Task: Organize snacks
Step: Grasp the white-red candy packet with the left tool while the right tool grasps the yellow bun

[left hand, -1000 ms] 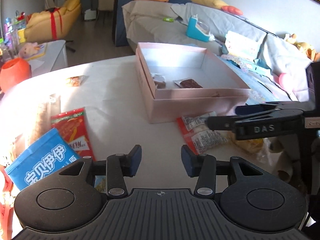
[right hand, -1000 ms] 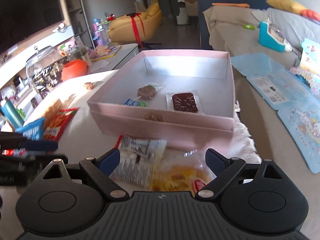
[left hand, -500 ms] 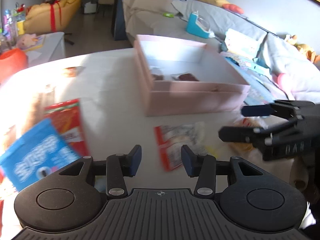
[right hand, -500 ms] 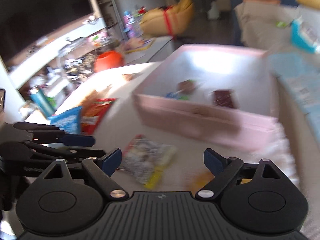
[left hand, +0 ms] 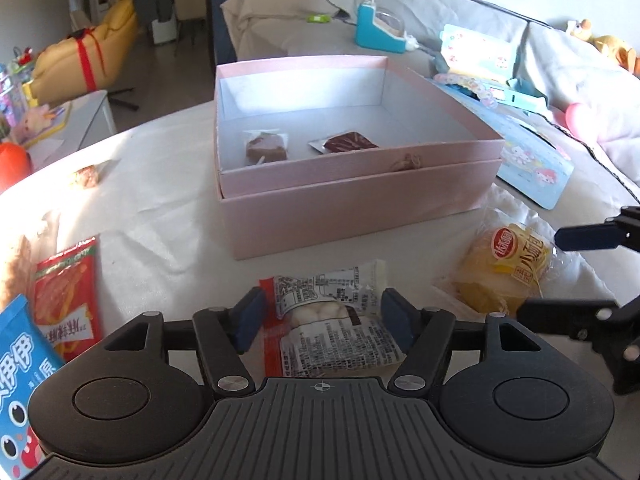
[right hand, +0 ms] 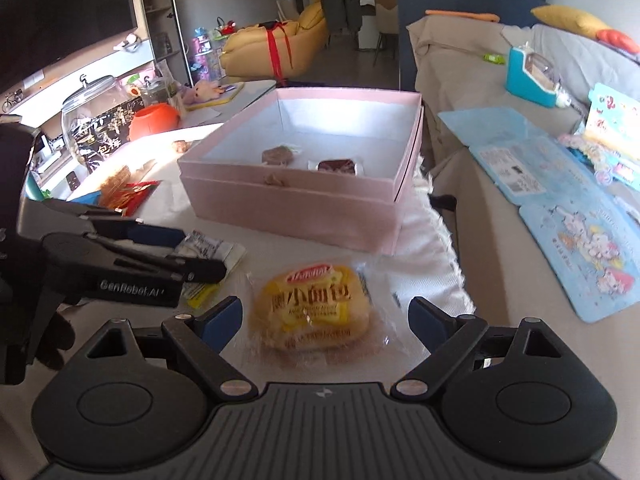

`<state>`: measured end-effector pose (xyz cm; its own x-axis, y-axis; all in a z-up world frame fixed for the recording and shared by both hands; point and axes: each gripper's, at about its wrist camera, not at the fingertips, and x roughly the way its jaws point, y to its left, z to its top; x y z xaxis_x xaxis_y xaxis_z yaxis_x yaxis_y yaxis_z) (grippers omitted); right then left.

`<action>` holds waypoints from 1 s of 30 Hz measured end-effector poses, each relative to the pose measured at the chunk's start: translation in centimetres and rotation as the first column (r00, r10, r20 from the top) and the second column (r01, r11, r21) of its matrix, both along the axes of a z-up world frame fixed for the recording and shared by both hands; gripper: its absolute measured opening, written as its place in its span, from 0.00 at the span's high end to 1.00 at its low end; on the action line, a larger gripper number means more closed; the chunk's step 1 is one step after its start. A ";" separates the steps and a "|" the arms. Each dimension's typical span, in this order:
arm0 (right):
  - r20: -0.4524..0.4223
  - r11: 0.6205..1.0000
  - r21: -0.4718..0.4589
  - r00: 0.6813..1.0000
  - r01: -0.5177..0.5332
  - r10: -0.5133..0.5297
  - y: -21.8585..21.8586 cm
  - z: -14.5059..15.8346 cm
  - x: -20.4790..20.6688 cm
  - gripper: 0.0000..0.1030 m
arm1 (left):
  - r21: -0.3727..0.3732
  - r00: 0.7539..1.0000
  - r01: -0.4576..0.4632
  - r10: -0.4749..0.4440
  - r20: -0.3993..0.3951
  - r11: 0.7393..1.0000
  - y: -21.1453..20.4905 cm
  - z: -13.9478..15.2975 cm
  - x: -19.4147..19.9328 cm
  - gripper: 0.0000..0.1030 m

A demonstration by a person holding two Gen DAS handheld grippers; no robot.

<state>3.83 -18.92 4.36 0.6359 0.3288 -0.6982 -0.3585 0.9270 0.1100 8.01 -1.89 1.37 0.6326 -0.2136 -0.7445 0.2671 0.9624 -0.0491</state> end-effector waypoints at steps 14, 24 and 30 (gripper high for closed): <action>-0.048 1.000 0.022 0.999 0.018 -0.017 1.4 -2.3 1.8 0.05 | -0.006 0.999 -0.034 0.034 -0.003 0.999 2.0 0.0 -0.3 0.22; -0.002 1.000 0.013 1.000 -0.025 0.026 1.6 -0.7 0.3 0.32 | -0.049 0.999 -0.044 0.044 -0.001 0.998 2.5 0.4 -1.3 0.37; 0.029 1.000 0.020 0.999 -0.021 0.021 0.9 0.6 -0.5 0.35 | -0.098 0.999 -0.047 0.045 -0.016 0.994 3.0 0.7 -1.7 0.52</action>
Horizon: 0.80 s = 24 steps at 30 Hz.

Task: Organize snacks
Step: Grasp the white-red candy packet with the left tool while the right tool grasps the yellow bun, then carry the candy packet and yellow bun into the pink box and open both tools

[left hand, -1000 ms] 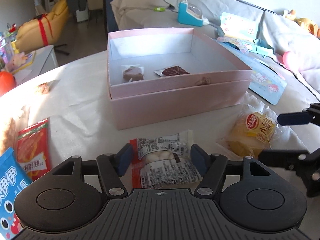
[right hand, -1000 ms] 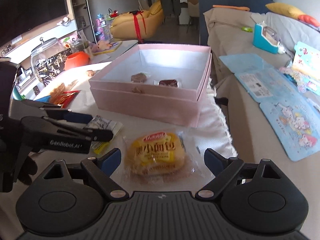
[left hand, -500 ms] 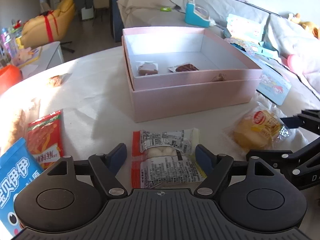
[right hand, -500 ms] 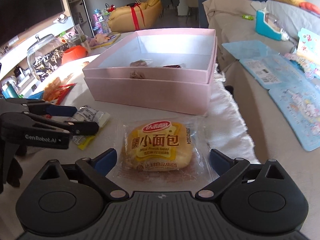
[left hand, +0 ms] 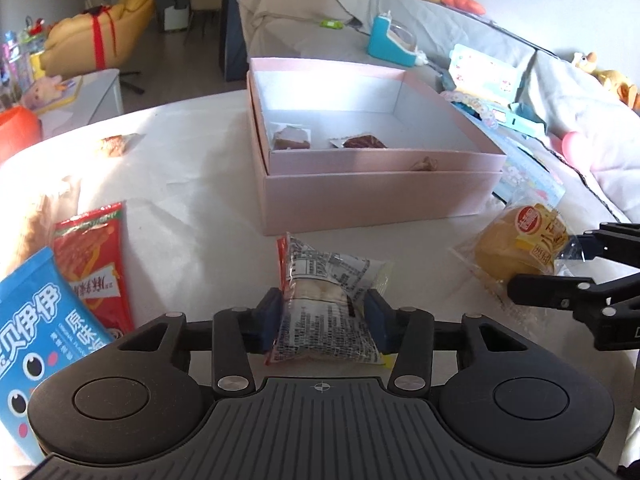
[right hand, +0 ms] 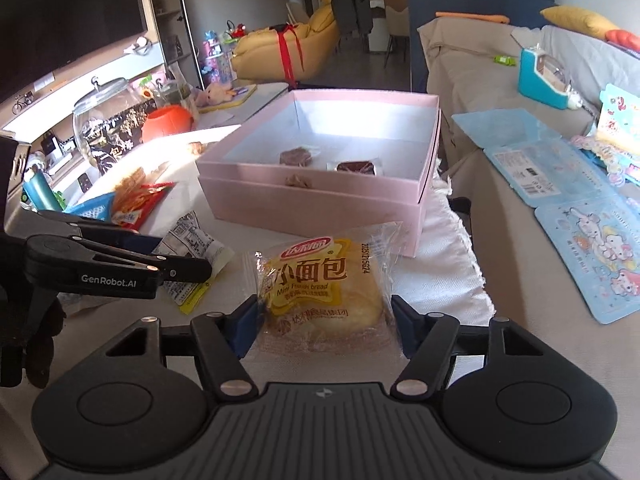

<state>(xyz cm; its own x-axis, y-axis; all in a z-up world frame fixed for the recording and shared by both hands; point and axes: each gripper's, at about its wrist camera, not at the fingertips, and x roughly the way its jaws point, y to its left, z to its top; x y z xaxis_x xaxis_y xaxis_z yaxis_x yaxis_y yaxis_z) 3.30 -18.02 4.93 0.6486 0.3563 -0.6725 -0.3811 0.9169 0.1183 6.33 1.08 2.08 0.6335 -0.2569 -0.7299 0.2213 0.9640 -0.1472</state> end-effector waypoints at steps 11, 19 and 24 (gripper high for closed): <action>0.056 1.000 0.004 0.998 -0.029 0.029 0.5 1.6 -0.8 0.35 | -0.037 0.998 0.021 -0.019 0.059 0.999 0.0 2.3 -1.4 0.71; 0.078 1.000 0.006 0.997 -0.027 0.026 0.5 2.2 -1.2 0.35 | -0.063 0.995 0.051 -0.045 0.089 0.997 -0.2 3.2 -1.8 0.75; 0.085 1.000 0.000 0.996 -0.024 0.024 0.5 2.1 -1.2 0.35 | -0.071 0.995 0.080 -0.075 0.073 0.994 -0.7 2.7 -1.8 0.75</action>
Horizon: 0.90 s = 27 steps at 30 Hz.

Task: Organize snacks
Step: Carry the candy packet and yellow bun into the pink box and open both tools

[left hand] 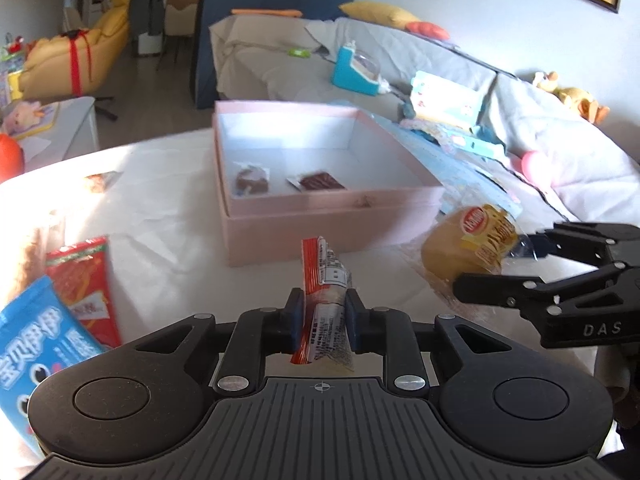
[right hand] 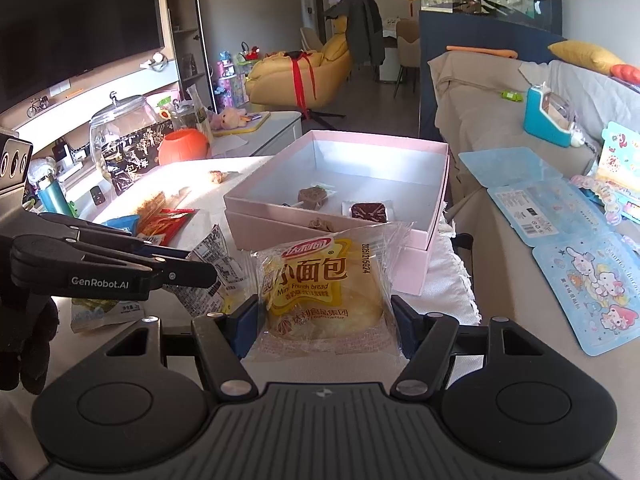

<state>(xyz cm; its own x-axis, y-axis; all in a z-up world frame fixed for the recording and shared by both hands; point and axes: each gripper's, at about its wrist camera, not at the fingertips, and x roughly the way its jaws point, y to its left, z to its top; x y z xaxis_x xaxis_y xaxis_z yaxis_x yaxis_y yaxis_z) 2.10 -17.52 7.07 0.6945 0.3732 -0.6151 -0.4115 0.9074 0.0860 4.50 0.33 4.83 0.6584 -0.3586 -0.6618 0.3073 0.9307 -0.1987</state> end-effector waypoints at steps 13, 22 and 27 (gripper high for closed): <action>-0.034 0.999 -0.011 0.999 0.032 -0.032 -0.4 -1.0 0.4 0.35 | -0.017 0.999 -0.002 0.002 -0.040 1.000 -0.6 -2.0 1.1 0.74; -0.014 0.999 -0.005 0.999 0.034 -0.034 -0.4 -0.4 0.1 0.35 | -0.043 1.000 -0.001 0.002 0.025 0.999 -0.1 -0.2 0.1 0.78; -0.010 0.999 -0.003 0.999 0.033 -0.033 -0.4 -0.3 0.1 0.35 | -0.046 0.998 -0.005 0.007 0.059 0.999 0.1 0.9 -0.3 0.78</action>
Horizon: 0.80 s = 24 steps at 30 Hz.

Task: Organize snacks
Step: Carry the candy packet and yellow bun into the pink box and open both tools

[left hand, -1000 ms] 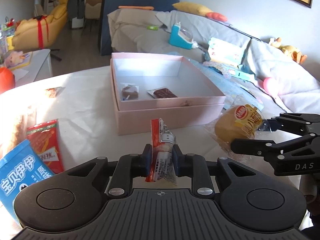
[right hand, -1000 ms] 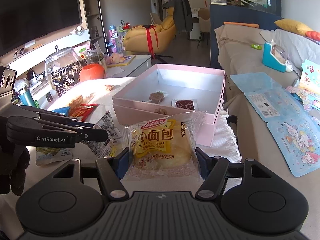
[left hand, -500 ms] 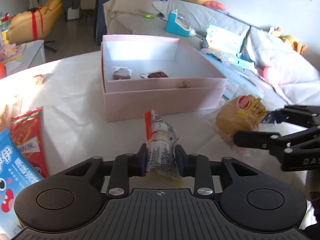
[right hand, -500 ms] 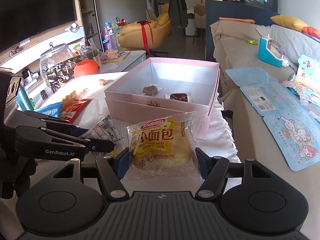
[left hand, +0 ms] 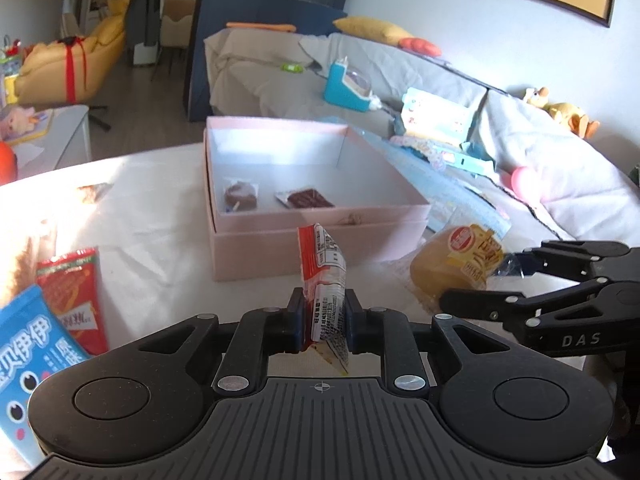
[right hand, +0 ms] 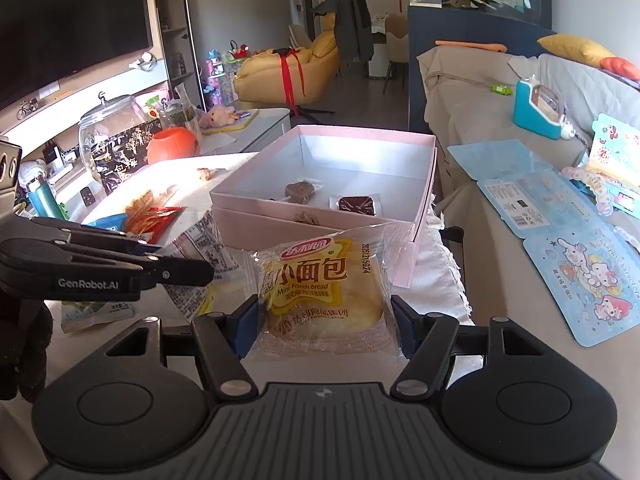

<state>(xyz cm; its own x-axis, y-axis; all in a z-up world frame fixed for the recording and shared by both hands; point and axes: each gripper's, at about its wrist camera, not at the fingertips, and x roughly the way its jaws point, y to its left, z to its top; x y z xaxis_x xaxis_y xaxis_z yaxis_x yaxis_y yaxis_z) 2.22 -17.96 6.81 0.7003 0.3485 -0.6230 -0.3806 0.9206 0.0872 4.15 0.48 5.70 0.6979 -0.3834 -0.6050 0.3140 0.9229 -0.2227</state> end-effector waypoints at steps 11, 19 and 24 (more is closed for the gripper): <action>0.145 0.998 0.067 0.989 0.019 -0.028 0.5 4.3 1.1 0.35 | -0.148 0.979 0.007 0.024 0.202 0.989 1.9 8.0 4.5 0.74; 0.154 0.992 0.080 0.982 0.098 -0.109 2.4 5.0 8.5 0.11 | -0.211 0.994 -0.086 0.099 0.052 0.974 4.6 5.4 12.0 0.72; 0.052 0.994 0.082 0.996 0.066 -0.071 2.2 1.6 7.5 0.11 | -0.056 0.982 -0.188 0.187 -0.014 0.981 8.0 1.3 8.7 0.72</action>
<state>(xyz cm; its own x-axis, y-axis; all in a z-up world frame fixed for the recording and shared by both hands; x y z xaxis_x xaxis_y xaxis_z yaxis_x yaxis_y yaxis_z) 9.67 -15.74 8.39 0.7568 0.3460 -0.5545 -0.3231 0.9355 0.1427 12.86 8.48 6.97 0.7556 -0.2800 -0.5921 0.1344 0.9511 -0.2781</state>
